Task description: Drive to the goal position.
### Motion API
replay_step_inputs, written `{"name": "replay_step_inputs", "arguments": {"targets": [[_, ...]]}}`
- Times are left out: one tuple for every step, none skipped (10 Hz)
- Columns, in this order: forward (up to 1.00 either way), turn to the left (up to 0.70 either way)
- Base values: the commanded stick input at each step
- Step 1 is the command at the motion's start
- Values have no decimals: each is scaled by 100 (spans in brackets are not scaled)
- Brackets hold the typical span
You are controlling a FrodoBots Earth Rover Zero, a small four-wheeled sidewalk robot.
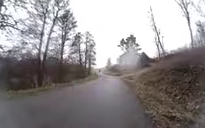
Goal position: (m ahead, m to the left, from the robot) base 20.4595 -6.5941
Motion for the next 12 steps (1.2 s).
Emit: {"name": "replay_step_inputs", "arguments": {"targets": [[70, 0], [70, 0], [70, 0], [70, 0], [70, 0], [70, 0], [70, 0], [70, 0], [70, 0], [70, 0], [70, 0], [70, 0]]}}
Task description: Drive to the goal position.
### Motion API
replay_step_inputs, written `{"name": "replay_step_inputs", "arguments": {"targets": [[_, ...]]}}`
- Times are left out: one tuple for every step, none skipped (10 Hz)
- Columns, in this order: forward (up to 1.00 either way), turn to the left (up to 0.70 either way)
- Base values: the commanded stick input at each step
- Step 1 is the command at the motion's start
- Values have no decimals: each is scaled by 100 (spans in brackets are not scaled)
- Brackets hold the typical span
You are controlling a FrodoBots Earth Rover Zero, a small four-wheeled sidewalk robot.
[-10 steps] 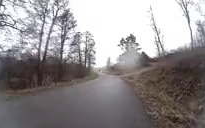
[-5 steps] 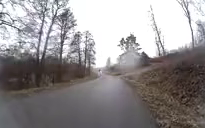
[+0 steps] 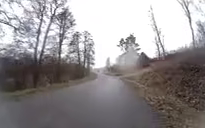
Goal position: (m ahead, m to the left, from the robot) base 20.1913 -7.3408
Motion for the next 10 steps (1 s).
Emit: {"name": "replay_step_inputs", "arguments": {"targets": [[70, 0], [70, 0], [70, 0], [70, 0], [70, 0], [70, 0], [70, 0], [70, 0], [70, 0], [70, 0]]}}
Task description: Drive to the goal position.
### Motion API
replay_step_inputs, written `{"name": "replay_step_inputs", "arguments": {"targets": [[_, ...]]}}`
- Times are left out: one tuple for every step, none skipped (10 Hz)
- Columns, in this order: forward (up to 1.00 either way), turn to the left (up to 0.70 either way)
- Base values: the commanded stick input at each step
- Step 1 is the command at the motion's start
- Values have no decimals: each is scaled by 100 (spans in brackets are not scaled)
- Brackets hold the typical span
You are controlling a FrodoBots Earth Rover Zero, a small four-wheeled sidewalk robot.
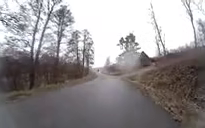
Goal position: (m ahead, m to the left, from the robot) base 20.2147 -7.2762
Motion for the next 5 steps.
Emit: {"name": "replay_step_inputs", "arguments": {"targets": [[70, 0], [68, 0], [64, 0], [62, 0], [63, 0]]}}
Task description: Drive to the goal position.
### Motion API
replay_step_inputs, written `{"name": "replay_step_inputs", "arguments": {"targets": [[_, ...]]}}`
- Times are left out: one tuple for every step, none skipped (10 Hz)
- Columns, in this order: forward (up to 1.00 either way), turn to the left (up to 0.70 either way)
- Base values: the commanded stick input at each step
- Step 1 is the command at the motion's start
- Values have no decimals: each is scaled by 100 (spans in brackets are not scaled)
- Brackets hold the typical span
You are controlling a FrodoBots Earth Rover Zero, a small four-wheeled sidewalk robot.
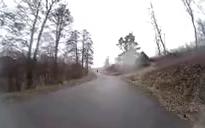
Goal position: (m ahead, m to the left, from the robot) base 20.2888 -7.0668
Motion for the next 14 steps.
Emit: {"name": "replay_step_inputs", "arguments": {"targets": [[68, 0], [69, 0], [70, 0], [70, 0], [70, 0], [70, -18], [70, -8], [70, 0], [70, 0], [70, 0], [70, -11], [70, -22], [70, -7], [70, 0]]}}
